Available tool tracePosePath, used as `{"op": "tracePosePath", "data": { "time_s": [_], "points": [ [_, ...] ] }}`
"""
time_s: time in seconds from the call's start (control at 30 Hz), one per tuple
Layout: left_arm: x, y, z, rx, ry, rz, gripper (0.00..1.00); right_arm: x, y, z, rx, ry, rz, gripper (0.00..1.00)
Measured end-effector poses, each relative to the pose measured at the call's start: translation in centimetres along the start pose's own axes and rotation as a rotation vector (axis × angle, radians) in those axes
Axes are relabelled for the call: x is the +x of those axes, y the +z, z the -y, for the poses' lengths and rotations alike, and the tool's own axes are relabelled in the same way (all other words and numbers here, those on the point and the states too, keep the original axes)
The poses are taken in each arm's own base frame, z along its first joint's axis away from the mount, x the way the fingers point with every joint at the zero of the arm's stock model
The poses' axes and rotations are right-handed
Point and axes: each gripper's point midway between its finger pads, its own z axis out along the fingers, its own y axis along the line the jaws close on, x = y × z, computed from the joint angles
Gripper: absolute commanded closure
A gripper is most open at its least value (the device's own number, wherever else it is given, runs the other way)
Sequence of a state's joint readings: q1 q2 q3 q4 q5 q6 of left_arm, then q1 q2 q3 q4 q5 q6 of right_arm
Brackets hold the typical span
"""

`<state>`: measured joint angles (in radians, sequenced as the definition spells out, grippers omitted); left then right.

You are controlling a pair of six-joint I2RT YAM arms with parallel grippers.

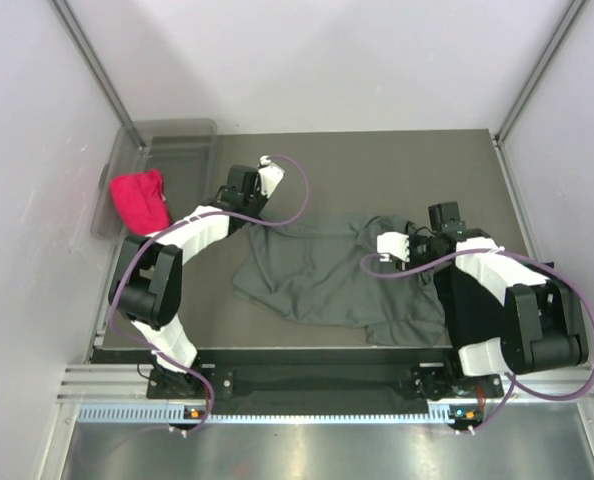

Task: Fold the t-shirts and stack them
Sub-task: Flatten the tshirt out

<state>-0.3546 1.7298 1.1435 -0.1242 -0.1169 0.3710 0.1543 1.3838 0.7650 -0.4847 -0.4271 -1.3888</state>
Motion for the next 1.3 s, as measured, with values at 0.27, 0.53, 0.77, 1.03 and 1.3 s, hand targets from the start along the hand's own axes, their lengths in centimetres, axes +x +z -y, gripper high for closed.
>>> {"op": "tracePosePath", "data": {
  "time_s": [0.27,0.53,0.77,1.03,1.3],
  "points": [
    [0.1,0.0,-0.1,-0.003,-0.005,0.001,1.00,0.4,0.2,-0.1,-0.008,-0.010,-0.017,0.58],
    [0.4,0.1,-0.4,-0.006,-0.012,-0.002,1.00,1.1,1.4,-0.4,-0.034,0.004,-0.027,0.61],
    [0.4,0.1,-0.4,-0.003,-0.016,-0.001,1.00,1.4,1.9,-0.2,-0.027,0.017,-0.031,0.68],
    [0.6,0.2,-0.4,-0.001,-0.018,-0.004,1.00,1.7,2.2,0.3,-0.010,0.021,-0.042,0.71],
    [0.9,0.2,-0.4,-0.001,-0.020,-0.009,1.00,1.9,2.6,0.9,0.029,0.050,-0.045,1.00]
  ]
}}
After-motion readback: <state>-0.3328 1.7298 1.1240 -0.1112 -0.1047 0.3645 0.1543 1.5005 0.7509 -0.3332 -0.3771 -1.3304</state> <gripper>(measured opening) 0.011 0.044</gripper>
